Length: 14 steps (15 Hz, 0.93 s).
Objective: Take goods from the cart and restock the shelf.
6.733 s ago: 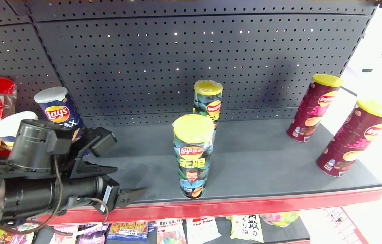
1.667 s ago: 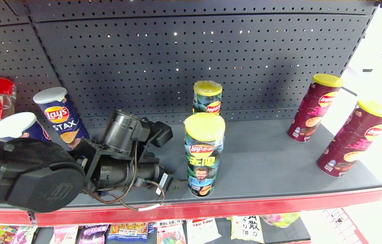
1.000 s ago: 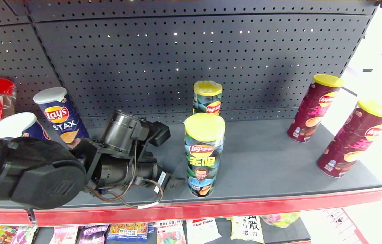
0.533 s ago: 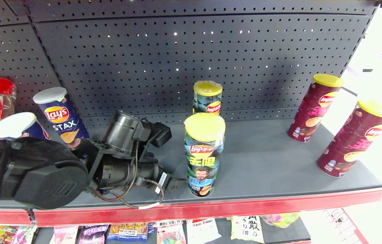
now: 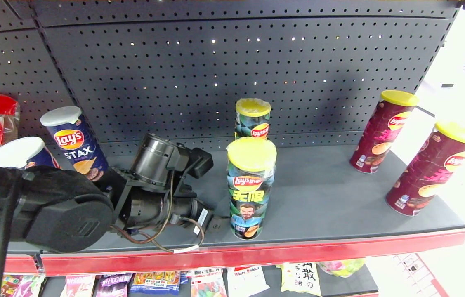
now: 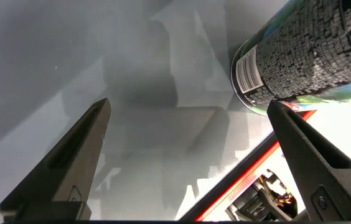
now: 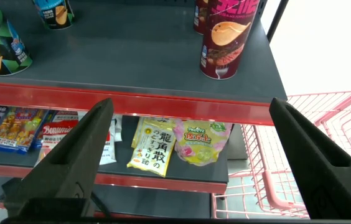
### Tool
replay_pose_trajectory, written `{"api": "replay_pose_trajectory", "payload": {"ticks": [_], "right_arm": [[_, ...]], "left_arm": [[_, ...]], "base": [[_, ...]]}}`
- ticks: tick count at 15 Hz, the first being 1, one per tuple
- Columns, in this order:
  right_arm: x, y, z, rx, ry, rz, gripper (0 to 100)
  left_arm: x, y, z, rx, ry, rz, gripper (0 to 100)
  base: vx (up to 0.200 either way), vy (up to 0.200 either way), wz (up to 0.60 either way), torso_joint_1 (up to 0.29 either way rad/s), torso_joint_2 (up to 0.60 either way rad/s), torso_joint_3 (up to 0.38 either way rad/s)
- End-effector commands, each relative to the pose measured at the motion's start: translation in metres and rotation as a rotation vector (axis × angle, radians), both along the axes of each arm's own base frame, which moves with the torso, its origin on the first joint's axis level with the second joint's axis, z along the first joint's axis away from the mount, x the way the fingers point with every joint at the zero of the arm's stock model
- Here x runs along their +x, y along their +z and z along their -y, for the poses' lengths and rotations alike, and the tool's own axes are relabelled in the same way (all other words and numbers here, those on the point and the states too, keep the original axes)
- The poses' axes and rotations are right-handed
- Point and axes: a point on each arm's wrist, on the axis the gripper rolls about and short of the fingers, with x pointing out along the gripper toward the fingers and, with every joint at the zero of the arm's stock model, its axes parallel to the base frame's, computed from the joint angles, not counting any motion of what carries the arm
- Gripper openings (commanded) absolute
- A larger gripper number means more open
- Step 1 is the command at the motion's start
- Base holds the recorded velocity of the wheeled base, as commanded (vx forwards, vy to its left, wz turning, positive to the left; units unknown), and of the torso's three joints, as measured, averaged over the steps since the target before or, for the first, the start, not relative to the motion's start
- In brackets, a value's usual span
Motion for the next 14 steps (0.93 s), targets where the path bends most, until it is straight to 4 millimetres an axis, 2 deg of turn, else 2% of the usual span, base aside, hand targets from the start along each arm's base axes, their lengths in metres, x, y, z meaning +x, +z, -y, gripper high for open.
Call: {"api": "replay_pose_trajectory", "payload": {"ticks": [1,4,6,8,10,12,13,14], "right_arm": [[0.0,0.0,0.0,-0.001,0.001,0.0,100],[0.0,0.0,0.0,-0.001,0.001,0.0,100],[0.0,-0.001,0.0,-0.001,0.001,-0.002,100],[0.0,-0.004,0.0,-0.004,0.001,-0.009,100],[0.002,-0.001,0.0,-0.008,0.001,-0.018,100],[0.004,-0.004,-0.001,-0.014,0.0,-0.036,100],[0.002,-0.006,0.0,-0.022,-0.004,-0.049,100],[0.002,-0.007,0.0,-0.022,-0.005,-0.052,100]], "left_arm": [[0.0,-0.001,0.001,0.001,-0.002,-0.002,100],[-0.001,-0.001,0.0,0.002,-0.001,-0.003,100],[-0.015,0.01,-0.013,-0.014,0.007,0.011,100],[-0.044,0.025,-0.035,-0.043,0.01,0.045,100],[-0.08,0.049,-0.068,-0.086,0.041,0.124,100],[-0.132,0.066,-0.118,-0.099,0.115,0.184,100],[-0.168,0.07,-0.144,-0.104,0.163,0.206,100],[-0.17,0.07,-0.146,-0.105,0.166,0.207,100]], "base": [[0.0,0.0,0.0,0.0,0.0,0.0],[0.0,0.0,0.0,0.0,0.0,0.0],[0.0,0.0,0.0,0.0,0.0,0.0],[0.0,0.0,0.0,0.0,0.0,0.0],[0.0,0.0,0.0,0.0,0.0,0.0],[0.0,0.0,0.0,0.0,0.0,0.0],[0.0,0.0,0.0,0.0,0.0,0.0],[0.0,0.0,0.0,0.0,0.0,0.0]]}}
